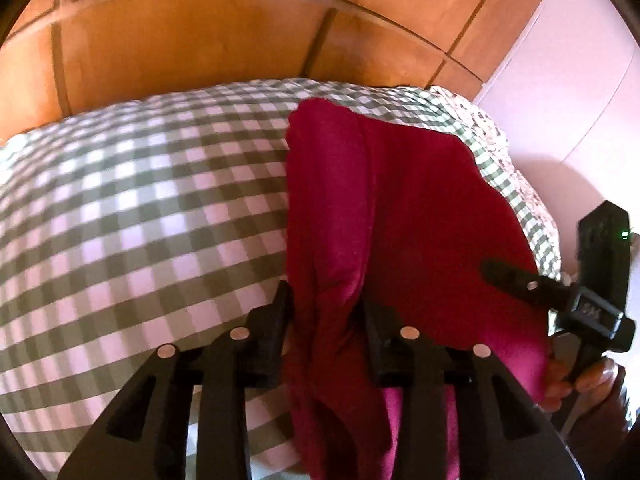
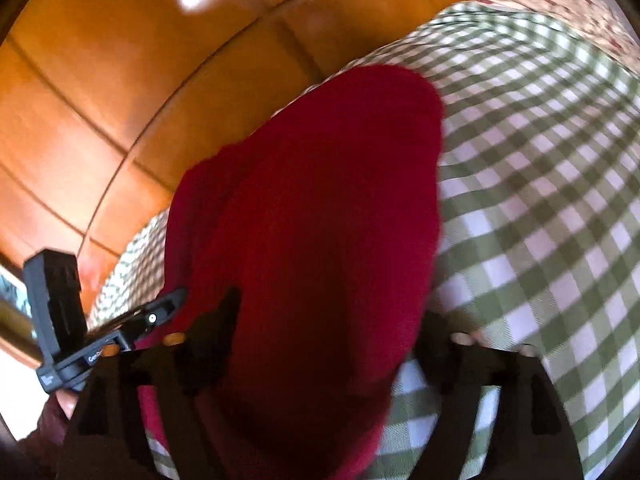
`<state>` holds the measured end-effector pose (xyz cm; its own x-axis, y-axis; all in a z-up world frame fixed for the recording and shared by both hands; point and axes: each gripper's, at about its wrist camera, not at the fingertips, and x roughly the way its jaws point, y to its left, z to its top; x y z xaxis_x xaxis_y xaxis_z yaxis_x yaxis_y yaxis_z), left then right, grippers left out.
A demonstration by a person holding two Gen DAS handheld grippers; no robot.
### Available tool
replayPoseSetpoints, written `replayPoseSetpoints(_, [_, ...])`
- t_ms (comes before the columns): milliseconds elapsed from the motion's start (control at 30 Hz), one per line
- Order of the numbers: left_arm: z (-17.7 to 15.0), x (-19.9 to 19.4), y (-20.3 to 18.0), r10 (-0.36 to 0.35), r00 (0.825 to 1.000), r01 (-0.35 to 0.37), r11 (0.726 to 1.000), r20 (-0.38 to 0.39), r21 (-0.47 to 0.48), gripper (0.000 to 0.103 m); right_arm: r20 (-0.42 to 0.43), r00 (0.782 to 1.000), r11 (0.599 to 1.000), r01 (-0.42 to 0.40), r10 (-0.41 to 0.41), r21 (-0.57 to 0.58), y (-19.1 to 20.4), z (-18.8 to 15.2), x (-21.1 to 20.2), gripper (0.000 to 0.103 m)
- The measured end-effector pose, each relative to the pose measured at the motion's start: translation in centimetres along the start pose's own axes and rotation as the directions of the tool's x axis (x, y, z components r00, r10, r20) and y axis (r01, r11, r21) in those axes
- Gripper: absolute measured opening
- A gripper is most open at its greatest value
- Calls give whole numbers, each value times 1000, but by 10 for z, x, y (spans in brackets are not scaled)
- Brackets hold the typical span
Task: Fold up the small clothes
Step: 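Release the sweater with both tools and pull them back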
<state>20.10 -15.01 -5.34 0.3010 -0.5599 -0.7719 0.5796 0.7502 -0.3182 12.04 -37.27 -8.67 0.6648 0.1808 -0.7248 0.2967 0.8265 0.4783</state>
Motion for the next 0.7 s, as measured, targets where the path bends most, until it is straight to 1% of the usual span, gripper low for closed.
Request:
replayPoseSetpoints(67, [-6,-16,-3,54,998,-55,998,36,35,39,67,996,997,67,-64,-41,5,4,-21,83])
replayPoseSetpoints(100, [-12,-24,-3,70,996,-73,996,51,43,40,93,992,995,87,-82,-45,6,6,-28,83])
replayPoseSetpoints(133, [-15,-32,-7,91,992,-96,994,83,55,40,138,984,992,117,-109,-53,9,8,-43,83])
replayPoseSetpoints(167, [-18,-37,-10,110,989,-117,991,100,69,40,184,975,988,137,-122,-70,14,8,-57,78])
replayPoseSetpoints(200, [-18,-38,-13,135,984,-145,986,112,85,41,203,972,986,142,-122,-84,16,7,-64,66])
replayPoseSetpoints(233, [-21,-37,-15,168,979,-180,979,118,98,41,218,969,982,148,-120,-116,24,4,-71,62])
replayPoseSetpoints(300, [-25,-36,-10,182,977,-191,978,109,82,41,218,969,971,158,-118,-177,43,-6,-68,49])
replayPoseSetpoints(333, [-26,-32,-5,182,978,-188,980,100,61,42,207,970,965,168,-126,-202,47,-10,-64,48])
replayPoseSetpoints(367, [-24,-26,-6,188,977,-194,980,98,51,44,187,972,958,180,-138,-225,52,-12,-54,47])
replayPoseSetpoints(400, [-25,-23,-3,198,975,-203,978,96,41,47,143,975,951,202,-172,-233,54,-17,-36,47])
replayPoseSetpoints(433, [-26,-20,-1,202,975,-206,978,96,35,50,117,969,939,243,-220,-244,48,-29,-25,47])
replayPoseSetpoints(467, [-26,-19,-1,203,974,-207,978,98,33,52,116,954,916,299,-277,-268,50,-34,-11,47])
replayPoseSetpoints(500, [-26,-18,-1,206,973,-210,977,100,31,53,147,941,898,337,-306,-284,53,-38,-5,47])
replayPoseSetpoints(533, [-25,-20,0,204,974,-207,978,96,24,53,158,935,896,351,-318,-271,55,-39,-5,47])
replayPoseSetpoints(600, [-27,-28,-1,200,975,-202,979,98,8,53,152,933,901,355,-325,-248,58,-36,-9,47])
replayPoseSetpoints(633, [-30,-33,-2,203,974,-204,979,101,3,55,153,931,900,360,-331,-246,61,-36,-13,47])
replayPoseSetpoints(700, [-33,-38,-4,204,973,-205,979,107,-4,56,163,923,891,381,-349,-246,64,-38,-18,47])
